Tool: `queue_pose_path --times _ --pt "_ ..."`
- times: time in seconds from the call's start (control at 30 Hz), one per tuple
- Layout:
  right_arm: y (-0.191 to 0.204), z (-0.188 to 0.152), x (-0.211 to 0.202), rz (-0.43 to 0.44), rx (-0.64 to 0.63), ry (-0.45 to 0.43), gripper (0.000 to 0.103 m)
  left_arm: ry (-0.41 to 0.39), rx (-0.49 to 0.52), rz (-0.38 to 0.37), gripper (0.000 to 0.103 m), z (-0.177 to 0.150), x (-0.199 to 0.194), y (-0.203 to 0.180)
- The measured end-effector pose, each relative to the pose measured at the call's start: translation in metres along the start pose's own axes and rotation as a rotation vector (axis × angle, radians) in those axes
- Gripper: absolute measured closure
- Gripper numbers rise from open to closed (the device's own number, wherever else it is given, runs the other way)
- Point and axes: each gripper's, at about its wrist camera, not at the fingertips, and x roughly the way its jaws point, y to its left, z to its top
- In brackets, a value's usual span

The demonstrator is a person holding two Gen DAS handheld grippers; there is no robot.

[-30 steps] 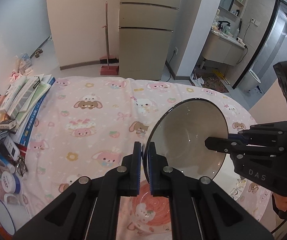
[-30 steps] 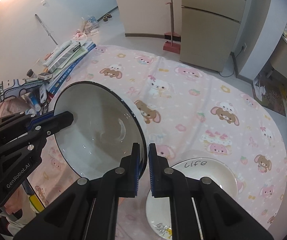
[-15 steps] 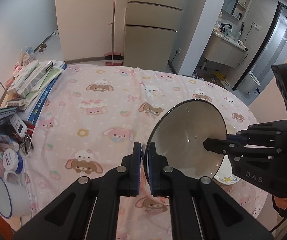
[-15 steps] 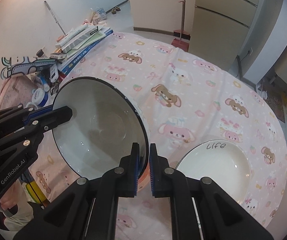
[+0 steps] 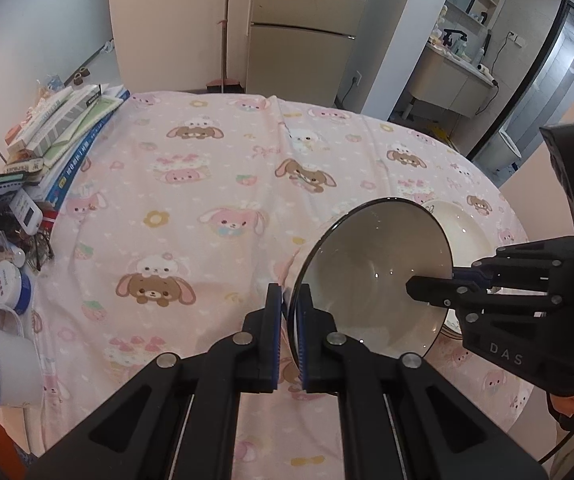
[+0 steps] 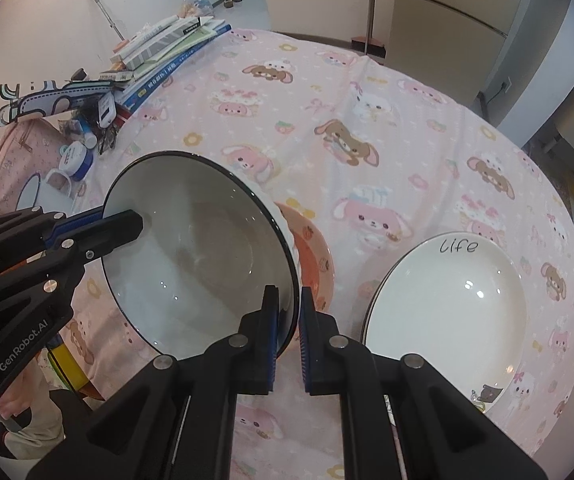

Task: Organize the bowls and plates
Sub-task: 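Carry the white bowl toward the nested pink bowls with both tools, then lower the white bowl into the pink bowls and open both tools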

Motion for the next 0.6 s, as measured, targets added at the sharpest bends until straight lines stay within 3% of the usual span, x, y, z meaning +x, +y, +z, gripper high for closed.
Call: queue_pose_path --times 0.27,0.47,0.6 --pt "-0.009 -0.006 0.021 0.004 0.018 0.050 0.093 0.050 -0.003 0.003 0.098 -0.007 0.020 -0.004" --pt "-0.013 -0.006 0.027 0.011 0.024 0.047 0.092 0.055 0.004 0.024 0.098 -0.008 0.026 -0.008" --pt "-0.016 -0.006 0.029 0.000 0.028 0.041 0.092 0.075 -0.007 -0.003 0.098 -0.009 0.032 -0.008"
